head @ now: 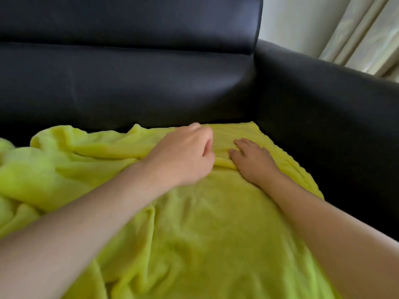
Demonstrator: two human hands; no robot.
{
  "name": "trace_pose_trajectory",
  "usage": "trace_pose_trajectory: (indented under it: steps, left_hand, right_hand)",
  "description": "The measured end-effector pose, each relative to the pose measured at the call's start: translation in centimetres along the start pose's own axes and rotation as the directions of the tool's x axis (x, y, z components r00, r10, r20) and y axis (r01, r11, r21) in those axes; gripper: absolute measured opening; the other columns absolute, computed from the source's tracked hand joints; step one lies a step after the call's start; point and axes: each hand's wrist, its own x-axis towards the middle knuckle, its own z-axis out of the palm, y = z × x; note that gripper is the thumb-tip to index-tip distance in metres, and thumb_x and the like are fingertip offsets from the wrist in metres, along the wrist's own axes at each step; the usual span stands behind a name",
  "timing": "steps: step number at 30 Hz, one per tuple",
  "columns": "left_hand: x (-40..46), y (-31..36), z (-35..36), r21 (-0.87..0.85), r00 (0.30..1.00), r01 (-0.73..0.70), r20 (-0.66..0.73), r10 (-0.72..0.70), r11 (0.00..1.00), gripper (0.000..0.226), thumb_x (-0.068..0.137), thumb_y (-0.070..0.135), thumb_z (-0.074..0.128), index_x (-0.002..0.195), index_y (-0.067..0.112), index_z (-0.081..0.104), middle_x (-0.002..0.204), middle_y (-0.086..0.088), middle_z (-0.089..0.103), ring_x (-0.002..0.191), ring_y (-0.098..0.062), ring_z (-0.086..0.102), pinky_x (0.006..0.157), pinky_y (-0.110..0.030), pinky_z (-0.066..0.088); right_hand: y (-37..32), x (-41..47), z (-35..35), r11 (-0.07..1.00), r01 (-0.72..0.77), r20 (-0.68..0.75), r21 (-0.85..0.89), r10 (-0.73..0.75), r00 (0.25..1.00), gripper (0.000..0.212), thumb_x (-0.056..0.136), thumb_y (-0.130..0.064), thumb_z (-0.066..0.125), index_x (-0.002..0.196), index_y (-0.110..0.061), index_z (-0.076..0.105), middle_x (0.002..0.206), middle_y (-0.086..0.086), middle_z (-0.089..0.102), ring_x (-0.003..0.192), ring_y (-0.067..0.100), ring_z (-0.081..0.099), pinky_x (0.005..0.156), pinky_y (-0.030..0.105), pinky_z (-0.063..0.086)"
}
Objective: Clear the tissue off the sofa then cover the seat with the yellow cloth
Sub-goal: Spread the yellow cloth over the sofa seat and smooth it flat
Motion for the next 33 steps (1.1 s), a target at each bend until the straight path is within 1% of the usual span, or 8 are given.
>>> trace_pose_trajectory:
  steps: [2,6,11,15,20,24,29,33]
  left_hand:
    - [-4.7,1.5,-2.4,-0.055,0.964,0.026,0.266,-0.011,0.998,0.020,0.088,0.045,0.055,0.084,0.026,0.051,0.090,0.009,0.055,0.087,-0.015,0.054,0.078,-0.036,0.047]
    - [-11.4,2.7,-3.8,0.204,0.690,0.026,0.704,-0.165,0.979,0.048,0.074,0.070,0.062,0.090,0.026,0.050,0.089,0.010,0.054,0.082,-0.013,0.053,0.069,-0.031,0.043]
    - [-12.9,3.5,-3.3,0.206,0.804,-0.023,0.586,-0.105,0.978,0.021,0.092,0.044,0.056,0.083,0.027,0.049,0.069,0.010,0.045,0.061,-0.004,0.042,0.050,-0.014,0.031]
    - [-12.7,3.2,-1.8,0.142,0.839,0.110,0.517,-0.168,0.984,0.027,0.093,0.043,0.058,0.075,0.026,0.047,0.065,0.010,0.047,0.055,0.000,0.039,0.048,-0.017,0.028]
    - [-12.3,3.6,-0.6,0.087,0.875,0.185,0.439,-0.204,0.979,0.030,0.093,0.043,0.057,0.072,0.026,0.046,0.065,0.008,0.049,0.058,-0.008,0.042,0.056,-0.031,0.032]
    - [-11.8,4.9,-0.9,0.061,0.847,0.187,0.495,-0.192,0.980,0.026,0.094,0.040,0.059,0.074,0.026,0.051,0.068,0.009,0.052,0.059,-0.007,0.044,0.056,-0.028,0.034]
    - [-12.4,7.4,-0.5,-0.020,0.836,0.127,0.540,-0.096,0.992,0.018,0.096,0.039,0.054,0.081,0.029,0.056,0.082,0.011,0.058,0.074,-0.010,0.053,0.068,-0.028,0.043]
    - [-13.9,7.3,-2.5,0.114,0.930,0.047,0.357,-0.085,0.992,0.022,0.091,0.048,0.054,0.101,0.030,0.048,0.105,0.014,0.045,0.104,-0.010,0.044,0.091,-0.029,0.040]
  right_hand:
    - [-0.1,0.0,-0.1,1.000,0.024,-0.037,0.002,-0.024,0.999,0.055,0.099,-0.045,0.033,0.147,-0.018,0.037,0.156,0.003,0.031,0.143,0.020,0.026,0.118,0.042,0.018]
    - [-0.5,-1.8,-1.5,0.995,0.098,-0.241,-0.014,-0.099,0.965,0.042,0.098,-0.030,0.040,0.129,-0.005,0.053,0.137,0.013,0.051,0.123,0.032,0.048,0.105,0.041,0.036]
    - [-2.0,-10.5,-5.6,0.928,0.369,-0.427,-0.047,-0.353,0.833,0.020,0.088,-0.027,0.043,0.082,-0.013,0.056,0.086,0.006,0.056,0.079,0.029,0.055,0.064,0.035,0.039]
    - [-2.1,-20.5,-6.4,0.767,0.622,0.270,-0.158,-0.572,0.774,0.033,0.088,-0.053,0.042,0.097,-0.022,0.050,0.098,-0.002,0.052,0.093,0.021,0.050,0.077,0.032,0.038]
    - [-1.9,-24.2,-6.8,0.722,0.605,0.440,-0.337,-0.447,0.779,0.067,0.081,-0.060,0.057,0.126,-0.013,0.042,0.121,0.007,0.046,0.111,0.028,0.043,0.094,0.040,0.038]
    - [-2.1,-24.3,-7.9,0.720,0.579,0.614,-0.383,-0.270,0.742,0.019,0.088,-0.020,0.056,0.105,-0.012,0.056,0.098,0.004,0.054,0.087,0.026,0.055,0.075,0.036,0.045]
    - [2.1,-20.5,-11.1,0.612,0.351,0.498,-0.709,0.082,0.864,0.033,0.094,-0.011,0.055,0.127,-0.013,0.056,0.125,0.003,0.056,0.114,0.028,0.057,0.076,0.035,0.042]
    - [3.0,-19.5,-12.9,0.607,0.139,0.237,-0.782,0.084,0.968,0.034,0.095,-0.017,0.051,0.128,-0.016,0.055,0.118,0.004,0.055,0.105,0.024,0.057,0.086,0.032,0.046]
